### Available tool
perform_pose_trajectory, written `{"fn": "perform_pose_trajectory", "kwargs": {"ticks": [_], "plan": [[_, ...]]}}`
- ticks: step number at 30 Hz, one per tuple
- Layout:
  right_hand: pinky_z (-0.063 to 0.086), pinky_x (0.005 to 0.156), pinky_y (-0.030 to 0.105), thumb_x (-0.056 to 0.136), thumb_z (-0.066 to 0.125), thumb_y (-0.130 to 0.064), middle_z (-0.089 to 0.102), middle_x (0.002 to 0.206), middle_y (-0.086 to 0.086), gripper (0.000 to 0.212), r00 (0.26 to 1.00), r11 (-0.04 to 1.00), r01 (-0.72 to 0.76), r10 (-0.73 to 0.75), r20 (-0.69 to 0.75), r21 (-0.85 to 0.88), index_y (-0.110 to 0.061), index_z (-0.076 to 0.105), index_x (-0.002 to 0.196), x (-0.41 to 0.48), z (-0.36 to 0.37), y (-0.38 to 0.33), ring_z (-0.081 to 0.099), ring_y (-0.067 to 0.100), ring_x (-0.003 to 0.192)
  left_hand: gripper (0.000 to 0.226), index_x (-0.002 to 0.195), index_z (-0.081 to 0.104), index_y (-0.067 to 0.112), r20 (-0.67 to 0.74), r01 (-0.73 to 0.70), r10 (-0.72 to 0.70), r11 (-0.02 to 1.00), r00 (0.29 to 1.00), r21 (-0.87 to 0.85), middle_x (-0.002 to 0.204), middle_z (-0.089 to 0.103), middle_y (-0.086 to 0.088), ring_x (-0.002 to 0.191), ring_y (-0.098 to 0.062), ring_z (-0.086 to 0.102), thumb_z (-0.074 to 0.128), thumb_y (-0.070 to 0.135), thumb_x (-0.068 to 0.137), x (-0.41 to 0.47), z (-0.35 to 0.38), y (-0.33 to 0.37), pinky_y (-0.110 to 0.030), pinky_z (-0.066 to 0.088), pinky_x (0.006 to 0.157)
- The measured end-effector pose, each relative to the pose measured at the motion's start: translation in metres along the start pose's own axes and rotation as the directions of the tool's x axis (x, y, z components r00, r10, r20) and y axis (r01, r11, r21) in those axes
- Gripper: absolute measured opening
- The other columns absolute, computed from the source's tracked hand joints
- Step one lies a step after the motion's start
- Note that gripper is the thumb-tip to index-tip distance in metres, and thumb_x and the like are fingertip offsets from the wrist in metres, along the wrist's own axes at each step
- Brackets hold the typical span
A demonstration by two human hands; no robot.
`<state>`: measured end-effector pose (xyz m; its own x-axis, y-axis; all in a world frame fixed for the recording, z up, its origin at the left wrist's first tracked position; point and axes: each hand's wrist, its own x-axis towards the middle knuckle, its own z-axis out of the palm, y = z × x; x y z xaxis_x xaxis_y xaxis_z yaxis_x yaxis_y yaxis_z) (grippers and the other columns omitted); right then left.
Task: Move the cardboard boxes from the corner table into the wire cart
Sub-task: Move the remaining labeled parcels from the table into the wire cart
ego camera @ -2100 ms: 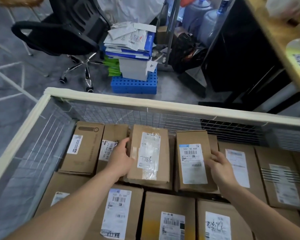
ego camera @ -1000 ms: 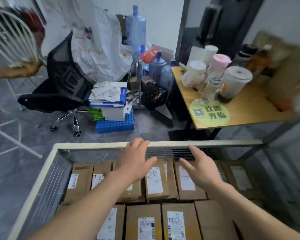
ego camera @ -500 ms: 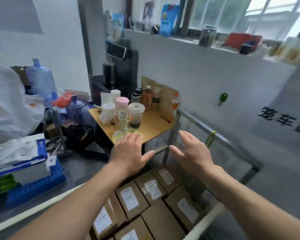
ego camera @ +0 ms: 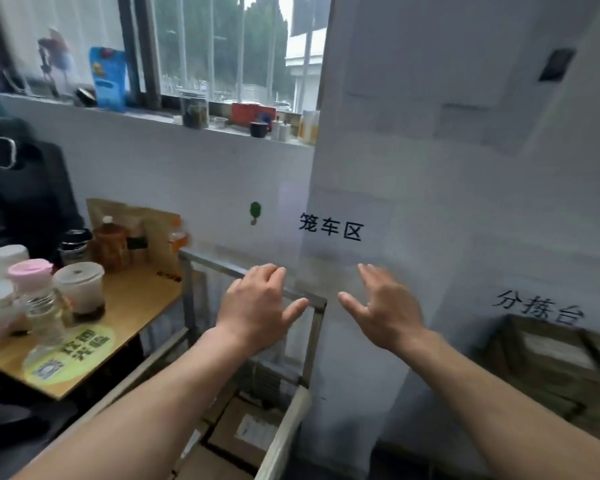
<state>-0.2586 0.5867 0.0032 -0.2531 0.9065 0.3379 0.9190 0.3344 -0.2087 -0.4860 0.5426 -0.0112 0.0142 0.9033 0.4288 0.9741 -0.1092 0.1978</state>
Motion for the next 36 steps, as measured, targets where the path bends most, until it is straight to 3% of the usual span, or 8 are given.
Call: {"fn": "perform_pose_trajectory", "kwargs": {"ticks": [5,9,12,18,21,29,36], "plan": [[0.044,0.098,0.039,0.094,0.056,-0.058,0.057,0.140,0.006,0.062,0.993,0.992,-0.113,0.111,-0.042,-0.053,-0.015,0.052,0.138,-0.010,-0.034,0.086,0.052,0.027,0.128,0.068,0.135,0.052,0.016,0.010,-0.105,0.105,0.993,0.994,-0.049,0.141,0.054,-0.004,0.132,-0.025,0.048,0.048,0.066,0.090,0.042,0.022,0.083,-0.041,0.046,0.100],[0.040,0.109,0.043,0.093,0.047,-0.063,0.049,0.152,0.005,0.074,0.983,0.981,-0.179,0.175,-0.062,-0.073,-0.015,0.042,0.149,-0.013,-0.058,0.157,0.045,0.025,0.139,0.067,0.137,0.049,0.018,0.030,-0.177,0.179,0.982,0.983,-0.061,0.143,0.051,-0.001,0.133,-0.023,0.044,0.045,0.067,0.091,0.073,0.043,0.152,-0.039,0.043,0.100],[0.042,0.107,0.044,0.090,0.040,-0.068,0.051,0.149,0.005,0.079,0.971,0.971,-0.225,0.217,-0.095,-0.080,-0.015,0.045,0.147,-0.015,-0.073,0.205,0.047,0.026,0.137,0.067,0.136,0.049,0.018,0.056,-0.217,0.222,0.973,0.973,-0.082,0.142,0.051,-0.001,0.131,-0.024,0.046,0.044,0.067,0.091,0.093,0.060,0.198,-0.039,0.043,0.098],[0.039,0.109,0.041,0.095,0.044,-0.067,0.042,0.159,0.003,0.077,0.939,0.933,-0.341,0.330,-0.101,-0.115,-0.019,0.037,0.155,-0.042,-0.096,0.299,0.042,0.024,0.143,0.071,0.140,0.048,0.015,0.102,-0.288,0.305,0.945,0.947,-0.155,0.145,0.048,-0.004,0.134,-0.026,0.043,0.040,0.066,0.092,0.121,0.096,0.292,-0.044,0.044,0.104],[0.042,0.105,0.042,0.096,0.046,-0.065,0.044,0.156,0.003,0.073,0.912,0.904,-0.406,0.392,-0.121,-0.135,-0.019,0.038,0.154,-0.062,-0.113,0.343,0.047,0.027,0.138,0.075,0.133,0.052,0.016,0.114,-0.315,0.335,0.936,0.935,-0.160,0.140,0.052,-0.001,0.130,-0.024,0.049,0.030,0.071,0.087,0.129,0.111,0.336,-0.040,0.045,0.097],[0.047,0.096,0.039,0.096,0.050,-0.063,0.058,0.142,0.004,0.062,0.818,0.816,-0.567,0.542,-0.194,-0.114,-0.018,0.053,0.139,-0.111,-0.130,0.439,0.056,0.024,0.126,0.066,0.137,0.050,0.017,0.162,-0.388,0.437,0.883,0.885,-0.265,0.140,0.051,-0.001,0.129,-0.023,0.048,0.042,0.066,0.094,0.149,0.161,0.427,-0.037,0.045,0.096],[0.040,0.111,0.040,0.097,0.048,-0.063,0.043,0.159,0.000,0.073,0.725,0.718,-0.686,0.660,-0.197,-0.119,-0.019,0.039,0.155,-0.138,-0.127,0.509,0.042,0.019,0.144,0.065,0.140,0.047,0.018,0.215,-0.463,0.550,0.815,0.807,-0.348,0.138,0.051,-0.001,0.124,-0.021,0.050,0.040,0.066,0.096,0.169,0.212,0.497,-0.035,0.046,0.091]]}}
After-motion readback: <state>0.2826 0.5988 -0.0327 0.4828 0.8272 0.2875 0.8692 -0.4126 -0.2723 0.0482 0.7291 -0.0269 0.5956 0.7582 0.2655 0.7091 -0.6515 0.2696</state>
